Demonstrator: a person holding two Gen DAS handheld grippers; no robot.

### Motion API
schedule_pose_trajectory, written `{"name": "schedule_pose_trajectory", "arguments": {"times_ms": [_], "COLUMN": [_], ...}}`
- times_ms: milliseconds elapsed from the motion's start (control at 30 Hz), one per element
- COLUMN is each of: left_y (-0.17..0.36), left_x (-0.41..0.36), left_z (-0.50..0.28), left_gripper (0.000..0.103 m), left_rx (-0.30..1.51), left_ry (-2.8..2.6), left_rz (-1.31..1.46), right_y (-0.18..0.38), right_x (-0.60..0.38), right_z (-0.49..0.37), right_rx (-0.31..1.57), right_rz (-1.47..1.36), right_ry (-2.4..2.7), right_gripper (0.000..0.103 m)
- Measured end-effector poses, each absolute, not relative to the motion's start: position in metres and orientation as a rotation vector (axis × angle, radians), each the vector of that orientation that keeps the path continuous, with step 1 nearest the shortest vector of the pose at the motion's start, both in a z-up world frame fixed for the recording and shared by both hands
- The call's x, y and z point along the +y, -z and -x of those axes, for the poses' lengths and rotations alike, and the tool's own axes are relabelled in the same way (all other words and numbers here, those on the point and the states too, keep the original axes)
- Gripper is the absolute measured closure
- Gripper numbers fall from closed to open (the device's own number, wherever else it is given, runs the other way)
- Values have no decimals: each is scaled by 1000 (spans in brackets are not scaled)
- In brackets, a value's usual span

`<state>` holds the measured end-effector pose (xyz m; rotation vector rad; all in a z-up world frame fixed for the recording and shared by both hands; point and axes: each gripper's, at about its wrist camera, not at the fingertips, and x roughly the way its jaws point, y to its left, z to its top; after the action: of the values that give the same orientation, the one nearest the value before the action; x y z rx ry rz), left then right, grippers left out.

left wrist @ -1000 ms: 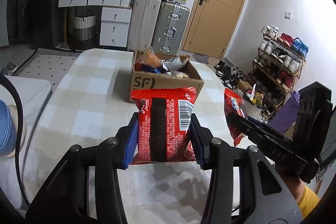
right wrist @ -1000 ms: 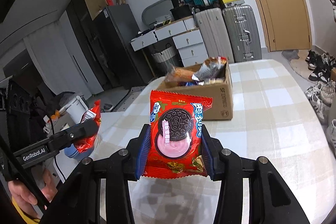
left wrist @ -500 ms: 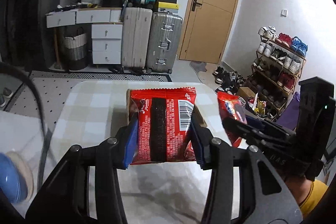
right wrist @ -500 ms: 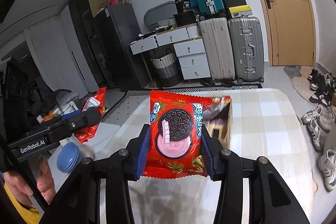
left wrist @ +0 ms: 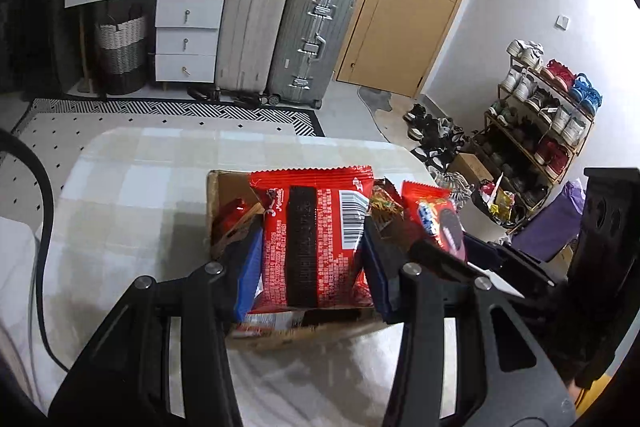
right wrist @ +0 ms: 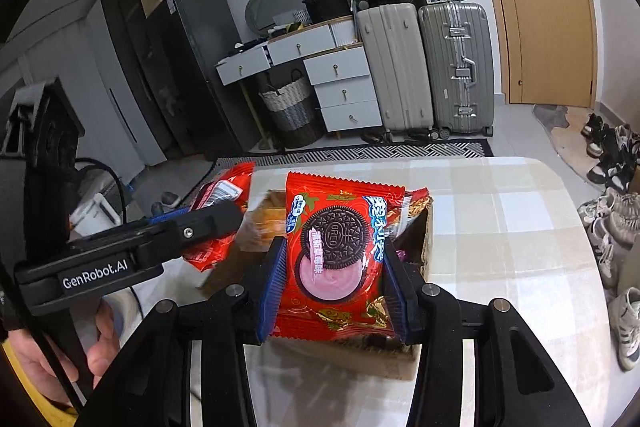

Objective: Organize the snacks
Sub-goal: 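Lift both red packs and carry them over the cardboard box, then lower both red packs into the box and open both grippers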

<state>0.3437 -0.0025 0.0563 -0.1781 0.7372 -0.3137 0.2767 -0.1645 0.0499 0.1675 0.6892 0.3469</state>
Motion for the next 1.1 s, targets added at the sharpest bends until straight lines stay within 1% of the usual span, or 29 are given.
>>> {"name": "schedule_pose_trajectory", "arguments": {"times_ms": [233, 433, 567, 800, 1100], "left_y": [-19, -3, 9, 21, 37], "left_x": [-14, -16, -20, -22, -22], "left_z": [-388, -392, -396, -388, -385], "left_gripper": [61, 61, 61, 61, 61], "left_rx": [749, 733, 760, 714, 749], "left_ry": [339, 328, 327, 301, 304], "left_rz": [163, 152, 140, 124, 131], "right_y": [-24, -15, -6, 2, 5], "right_x": [-161, -153, -147, -150, -156], "right_z": [-292, -300, -302, -311, -309], "right_rx": [683, 688, 706, 745, 755], "right_rz": [-140, -87, -35, -24, -32], "right_ry": [-325, -318, -312, -296, -297], "right_gripper": [58, 58, 58, 58, 58]}}
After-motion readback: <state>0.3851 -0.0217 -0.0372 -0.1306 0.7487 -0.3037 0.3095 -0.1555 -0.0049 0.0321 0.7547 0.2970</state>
